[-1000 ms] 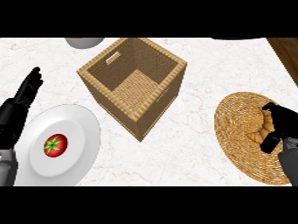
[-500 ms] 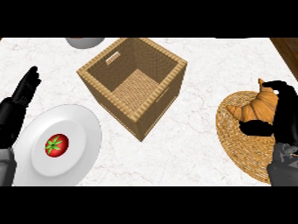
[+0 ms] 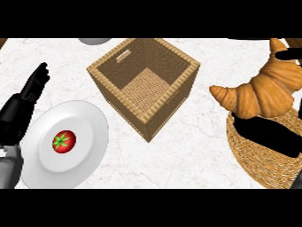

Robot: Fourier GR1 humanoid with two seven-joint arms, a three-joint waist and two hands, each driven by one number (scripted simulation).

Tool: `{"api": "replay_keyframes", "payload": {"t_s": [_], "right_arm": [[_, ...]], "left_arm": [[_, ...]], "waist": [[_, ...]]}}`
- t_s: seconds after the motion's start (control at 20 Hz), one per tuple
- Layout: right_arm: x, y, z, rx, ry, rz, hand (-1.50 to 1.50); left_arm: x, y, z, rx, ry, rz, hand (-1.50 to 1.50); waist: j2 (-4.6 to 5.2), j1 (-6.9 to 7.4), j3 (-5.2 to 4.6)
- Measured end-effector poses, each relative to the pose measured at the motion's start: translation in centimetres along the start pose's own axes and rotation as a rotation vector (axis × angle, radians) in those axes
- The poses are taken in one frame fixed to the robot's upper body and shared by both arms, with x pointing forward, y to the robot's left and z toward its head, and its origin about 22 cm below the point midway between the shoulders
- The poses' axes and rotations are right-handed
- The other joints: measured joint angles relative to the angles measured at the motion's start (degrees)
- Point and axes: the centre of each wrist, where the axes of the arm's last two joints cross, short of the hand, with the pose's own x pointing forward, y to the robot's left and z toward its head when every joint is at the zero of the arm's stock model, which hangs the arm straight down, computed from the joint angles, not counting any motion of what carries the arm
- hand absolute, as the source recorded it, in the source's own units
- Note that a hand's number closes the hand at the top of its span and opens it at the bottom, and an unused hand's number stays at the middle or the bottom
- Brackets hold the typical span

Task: Pick the croissant from the placemat and place it in the basket

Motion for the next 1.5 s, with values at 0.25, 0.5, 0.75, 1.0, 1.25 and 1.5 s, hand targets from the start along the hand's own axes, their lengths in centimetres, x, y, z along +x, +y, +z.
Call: {"api": "replay_keyframes", "payload": {"t_s": [0.25, 0.5, 0.75, 1.0, 1.25, 1.5], "right_arm": [[5.8, -0.9, -0.7, 0.032, -0.089, -0.099, 1.5], [10.5, 0.1, -2.7, 0.101, -0.113, -0.098, 1.5], [13.9, 1.4, -4.9, 0.165, -0.089, -0.082, 1.5], [16.1, 3.6, -7.0, 0.261, -0.043, -0.05, 1.5], [17.2, 5.7, -8.5, 0.36, 0.015, -0.022, 1.5], [17.1, 8.5, -9.2, 0.416, 0.062, 0.096, 1.5]], "left_arm": [[-0.1, -0.7, -0.5, -0.015, -0.014, 0.003, 0.0], [0.0, -0.1, -0.8, -0.024, -0.021, -0.003, 0.0], [0.4, -0.4, -0.8, -0.035, -0.03, -0.001, 0.0], [0.3, -0.8, -1.2, -0.044, -0.029, 0.005, 0.0], [0.0, -1.0, -1.1, -0.044, -0.03, 0.006, 0.0], [0.1, -0.9, -0.8, -0.037, -0.021, 0.002, 0.0]], "waist": [[0.22, 0.79, 0.0], [0.4, 1.69, 0.0], [0.52, 2.31, 0.02], [0.72, 2.56, 0.03], [0.69, 2.57, 0.05], [0.51, 2.06, 0.06]]}}
